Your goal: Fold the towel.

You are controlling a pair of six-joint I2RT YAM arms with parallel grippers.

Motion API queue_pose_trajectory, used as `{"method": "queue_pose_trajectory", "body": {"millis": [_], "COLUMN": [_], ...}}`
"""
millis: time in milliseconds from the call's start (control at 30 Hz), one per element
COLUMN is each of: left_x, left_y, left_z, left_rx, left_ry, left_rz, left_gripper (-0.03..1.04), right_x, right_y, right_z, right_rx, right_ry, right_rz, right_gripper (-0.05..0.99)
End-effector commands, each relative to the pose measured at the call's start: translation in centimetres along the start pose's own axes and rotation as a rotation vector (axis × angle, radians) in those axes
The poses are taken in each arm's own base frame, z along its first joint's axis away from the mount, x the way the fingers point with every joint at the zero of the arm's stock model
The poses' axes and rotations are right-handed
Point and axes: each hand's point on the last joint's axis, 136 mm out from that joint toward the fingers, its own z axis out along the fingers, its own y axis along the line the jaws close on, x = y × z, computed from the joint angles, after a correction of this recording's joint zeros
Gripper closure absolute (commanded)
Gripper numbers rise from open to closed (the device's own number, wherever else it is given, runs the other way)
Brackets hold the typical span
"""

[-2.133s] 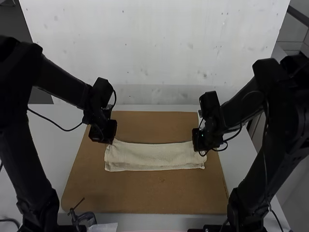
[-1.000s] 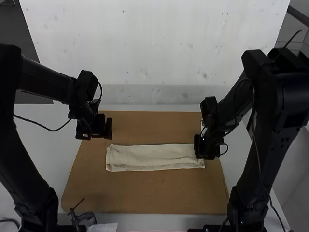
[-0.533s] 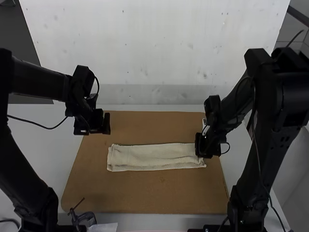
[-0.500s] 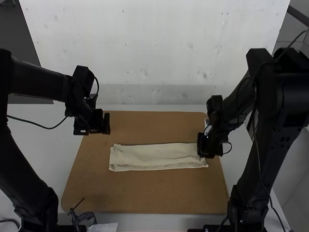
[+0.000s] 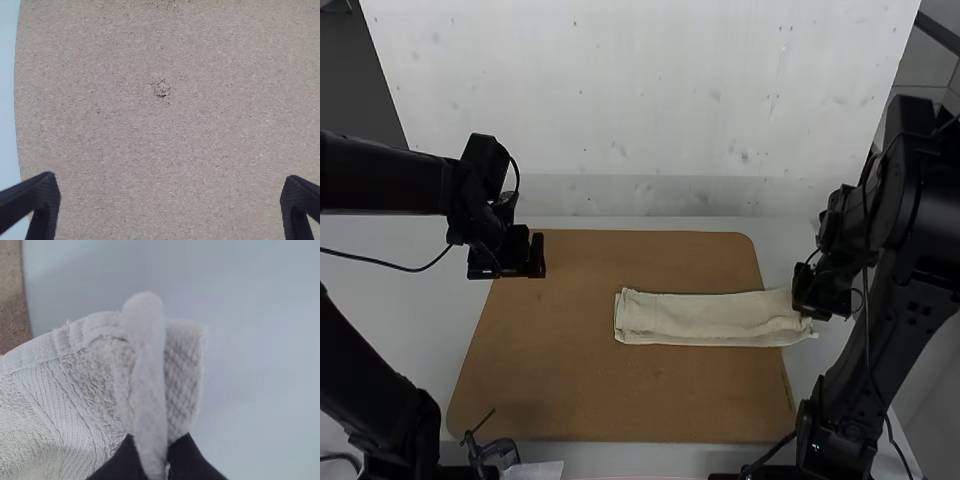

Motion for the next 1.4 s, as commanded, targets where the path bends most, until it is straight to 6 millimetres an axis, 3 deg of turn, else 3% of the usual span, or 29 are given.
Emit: {"method": "queue_pose_trajectory", "body": {"millis": [0,133,433,700,1067,1367], "left_x": [0.5,0.7,1.2,1.6,1.9,2.6], "left_y": [0.3,0.7,2.4,3.0,4.4,4.8], "left_z": [-0.4,-0.3,-1.0,-1.2,-1.6,-1.0], "left_rx": [0.004,-0.005,-0.03,-0.04,-0.063,-0.066], "left_ry": [-0.009,-0.004,-0.014,-0.01,-0.022,-0.006], "left_rz": [0.006,0.004,-0.007,-0.021,-0.034,-0.04], "left_gripper": [0.02,0.02,0.02,0.02,0.02,0.02], "right_x": [-1.5,-1.0,2.6,4.2,6.3,7.5], "right_y": [1.3,5.7,19.0,27.3,33.8,36.6], "right_z": [-1.7,-3.0,-4.9,-4.9,-4.8,-4.5], "right_rx": [-0.015,-0.071,-0.125,-0.156,-0.173,-0.174], "right_ry": [-0.053,-0.062,-0.052,-0.043,-0.025,-0.017], "right_rz": [-0.06,-0.109,-0.322,-0.403,-0.485,-0.528], "right_gripper": [0.92,0.92,0.92,0.92,0.92,0.92]}}
